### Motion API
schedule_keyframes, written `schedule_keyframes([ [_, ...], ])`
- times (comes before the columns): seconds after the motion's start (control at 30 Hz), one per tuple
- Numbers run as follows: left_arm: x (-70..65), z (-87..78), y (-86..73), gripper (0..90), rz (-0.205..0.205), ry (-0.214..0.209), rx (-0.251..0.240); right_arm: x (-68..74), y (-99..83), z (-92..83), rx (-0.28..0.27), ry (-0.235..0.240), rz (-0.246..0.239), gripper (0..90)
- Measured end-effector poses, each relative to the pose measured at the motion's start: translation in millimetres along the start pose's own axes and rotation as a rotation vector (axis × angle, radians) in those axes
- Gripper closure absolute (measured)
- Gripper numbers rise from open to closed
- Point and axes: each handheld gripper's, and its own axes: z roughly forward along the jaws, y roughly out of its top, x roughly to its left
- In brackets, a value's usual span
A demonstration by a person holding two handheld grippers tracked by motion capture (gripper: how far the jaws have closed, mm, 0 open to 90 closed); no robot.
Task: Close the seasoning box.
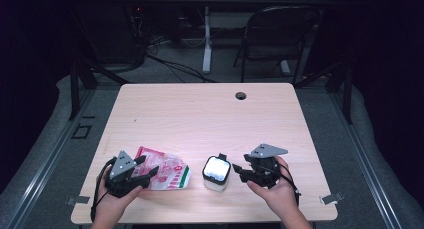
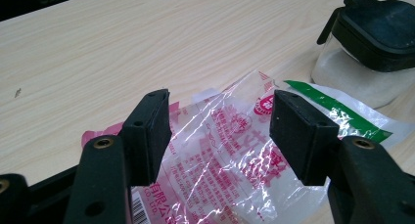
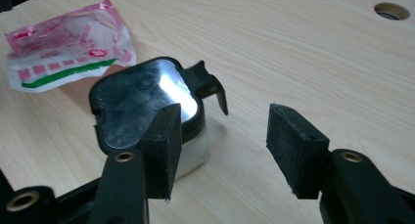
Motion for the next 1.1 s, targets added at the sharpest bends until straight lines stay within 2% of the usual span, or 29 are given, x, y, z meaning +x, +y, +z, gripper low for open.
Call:
schedule_keyframes([
  [0.23, 2.0, 1.0, -1.8, 40.4, -0.01, 0.003, 0.0, -10.0, -15.1, 3.2, 0.007, -0.02, 0.058, 46.9],
  [0.43, 3.8, 1.3, -3.2, 40.4, -0.018, 0.008, 0.004, -16.3, -25.3, 7.9, 0.022, -0.032, 0.08, 46.9],
  [0.73, 6.8, 2.1, -5.5, 40.4, -0.026, 0.016, 0.008, -21.1, -35.5, 11.0, 0.03, -0.042, 0.093, 46.9],
  [0.8, 7.2, 2.5, -6.1, 40.4, -0.027, 0.016, 0.01, -21.2, -37.8, 11.9, 0.017, -0.045, 0.101, 46.9],
  [0.97, 7.5, 3.8, -6.9, 40.2, -0.03, 0.018, 0.016, -22.4, -43.1, 13.3, 0.03, -0.058, 0.096, 46.7],
  [1.1, 8.7, 3.6, -7.1, 40.2, -0.033, 0.022, 0.015, -24.4, -47.1, 14.7, 0.022, -0.053, 0.119, 45.8],
])
